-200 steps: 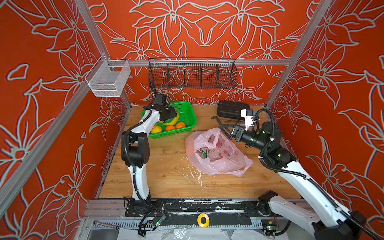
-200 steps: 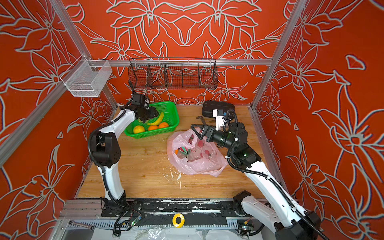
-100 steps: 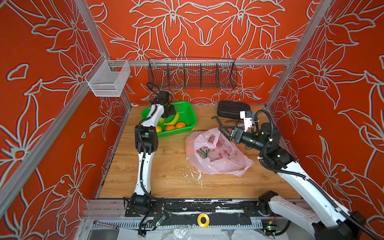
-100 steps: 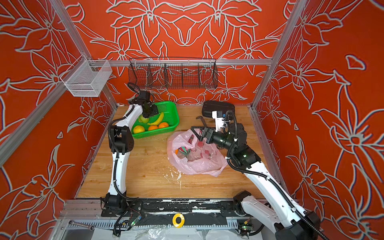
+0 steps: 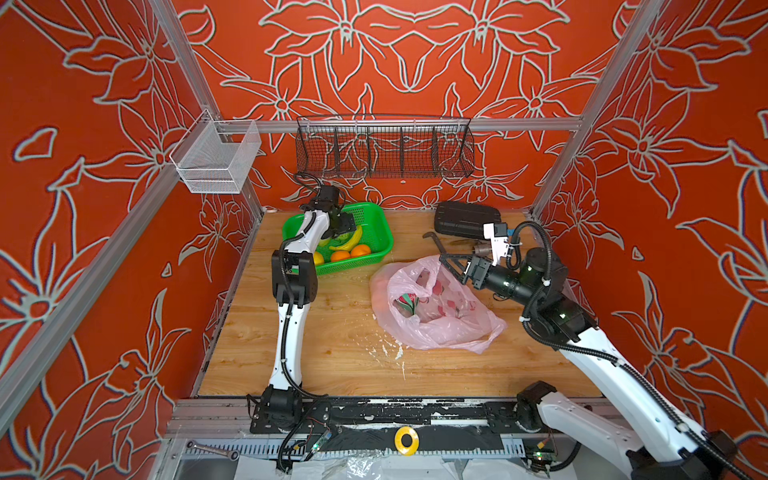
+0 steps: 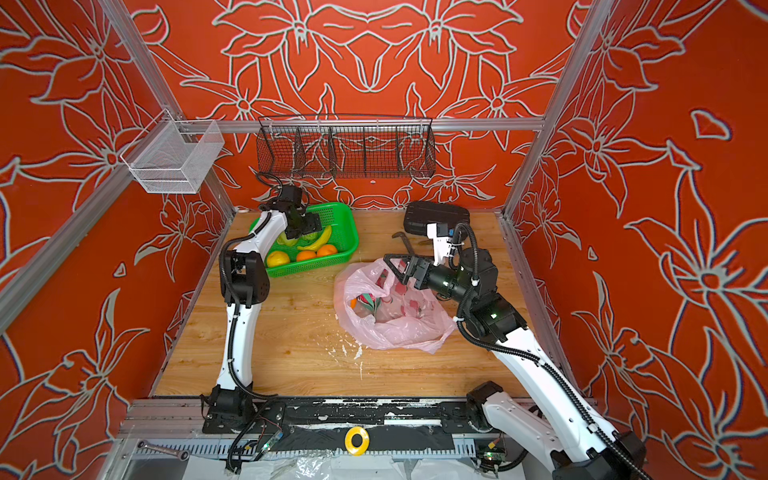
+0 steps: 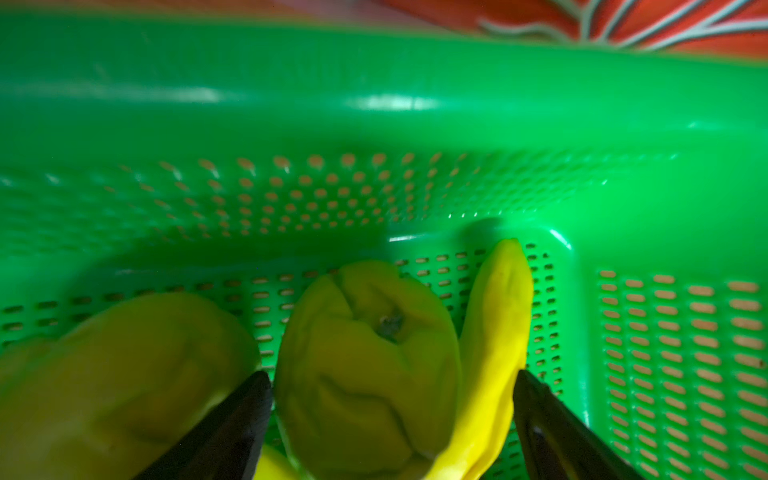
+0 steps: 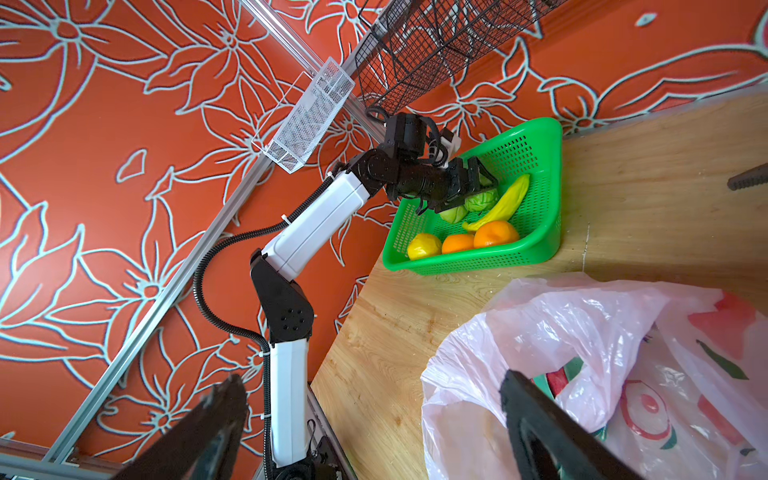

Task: Untie the knot of the plastic bag and take out the fruit
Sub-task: 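Place the green fruit in the green basket with the left gripper while right withdraws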

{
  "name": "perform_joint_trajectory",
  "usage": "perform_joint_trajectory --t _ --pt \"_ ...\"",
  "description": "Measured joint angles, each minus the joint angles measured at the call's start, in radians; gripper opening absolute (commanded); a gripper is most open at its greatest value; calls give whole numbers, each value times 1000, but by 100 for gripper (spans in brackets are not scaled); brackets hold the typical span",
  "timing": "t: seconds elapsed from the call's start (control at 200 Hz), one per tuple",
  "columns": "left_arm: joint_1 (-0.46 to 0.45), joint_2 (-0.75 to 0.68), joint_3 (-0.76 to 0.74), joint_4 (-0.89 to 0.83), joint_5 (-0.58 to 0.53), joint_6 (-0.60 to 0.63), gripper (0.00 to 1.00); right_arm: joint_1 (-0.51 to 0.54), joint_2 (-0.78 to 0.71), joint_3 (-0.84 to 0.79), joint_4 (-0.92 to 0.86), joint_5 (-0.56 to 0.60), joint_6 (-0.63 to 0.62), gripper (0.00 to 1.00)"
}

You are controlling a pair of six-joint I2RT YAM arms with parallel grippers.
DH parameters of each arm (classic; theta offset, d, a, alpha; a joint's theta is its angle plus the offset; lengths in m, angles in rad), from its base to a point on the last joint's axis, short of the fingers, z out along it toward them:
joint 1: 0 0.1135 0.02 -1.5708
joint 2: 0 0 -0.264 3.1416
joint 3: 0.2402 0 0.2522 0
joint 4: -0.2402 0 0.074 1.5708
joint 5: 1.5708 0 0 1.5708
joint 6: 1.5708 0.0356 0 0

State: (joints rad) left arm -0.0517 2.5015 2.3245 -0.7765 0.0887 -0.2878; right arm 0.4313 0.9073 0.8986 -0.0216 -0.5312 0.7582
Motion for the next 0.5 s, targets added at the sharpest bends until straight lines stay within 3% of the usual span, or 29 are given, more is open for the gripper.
perform_joint_trajectory --t 0.21,0.5 --pt "-5 -146 -243 24 58 -20 89 0 0 0 -29 32 0 97" --pt "-36 -696 -649 208 143 -97 87 0 29 2 -124 58 -19 93"
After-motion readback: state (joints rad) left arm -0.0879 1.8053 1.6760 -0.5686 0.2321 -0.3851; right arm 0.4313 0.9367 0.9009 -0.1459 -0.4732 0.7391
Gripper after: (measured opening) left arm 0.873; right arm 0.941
